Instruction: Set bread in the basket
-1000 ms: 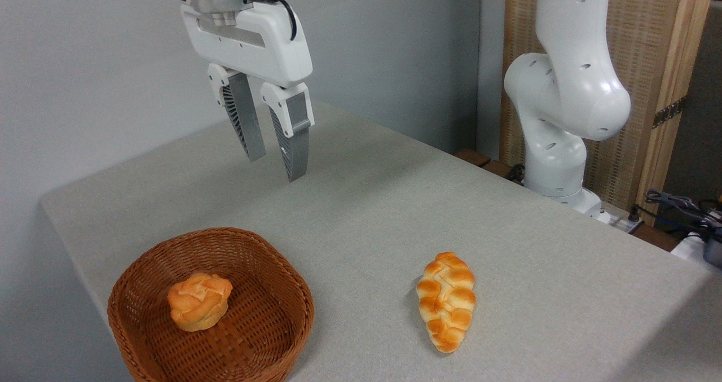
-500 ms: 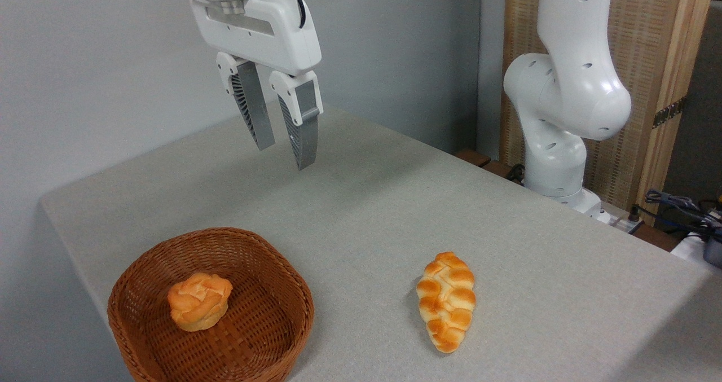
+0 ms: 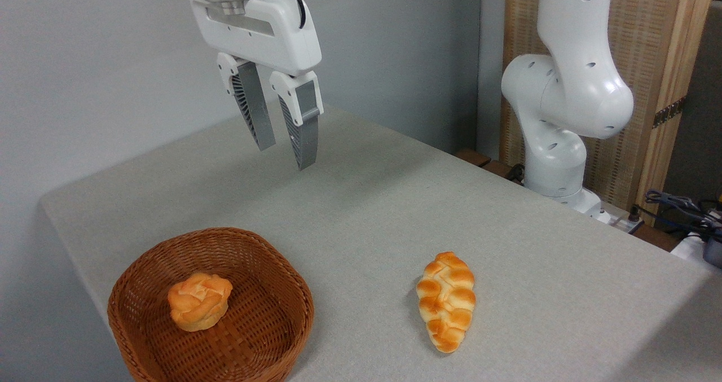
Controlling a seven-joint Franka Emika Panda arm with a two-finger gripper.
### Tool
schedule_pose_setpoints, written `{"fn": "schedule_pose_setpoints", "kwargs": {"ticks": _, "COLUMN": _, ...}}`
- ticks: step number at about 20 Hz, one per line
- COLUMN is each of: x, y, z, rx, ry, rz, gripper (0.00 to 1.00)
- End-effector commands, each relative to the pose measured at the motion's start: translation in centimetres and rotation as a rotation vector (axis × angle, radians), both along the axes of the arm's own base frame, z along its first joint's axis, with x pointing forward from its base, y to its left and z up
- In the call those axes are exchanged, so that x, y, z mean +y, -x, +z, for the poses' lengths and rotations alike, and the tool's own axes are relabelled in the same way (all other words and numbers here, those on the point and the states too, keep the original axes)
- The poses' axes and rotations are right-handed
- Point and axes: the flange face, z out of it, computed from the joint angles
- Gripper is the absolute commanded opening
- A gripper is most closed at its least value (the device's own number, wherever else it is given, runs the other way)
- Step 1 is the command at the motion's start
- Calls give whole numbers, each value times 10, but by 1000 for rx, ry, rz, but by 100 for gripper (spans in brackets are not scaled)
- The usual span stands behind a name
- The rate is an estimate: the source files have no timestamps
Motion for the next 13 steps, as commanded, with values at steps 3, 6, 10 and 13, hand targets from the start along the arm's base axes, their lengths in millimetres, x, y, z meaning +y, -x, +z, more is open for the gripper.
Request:
{"fn": "schedule_pose_setpoints", "kwargs": {"ticks": 3, "x": 2, "y": 8, "z": 3, "rx": 10, "ry": 1, "rz": 1, "gripper": 100}}
{"fn": "schedule_pose_setpoints", "kwargs": {"ticks": 6, "x": 4, "y": 9, "z": 4, "rx": 9, "ry": 1, "rz": 2, "gripper": 100}}
{"fn": "schedule_pose_setpoints", "kwargs": {"ticks": 10, "x": 6, "y": 7, "z": 1, "rx": 12, "ry": 0, "rz": 4, "gripper": 100}}
{"fn": "schedule_pose_setpoints", "kwargs": {"ticks": 13, "x": 6, "y": 7, "z": 1, "rx": 13, "ry": -2, "rz": 4, "gripper": 100}}
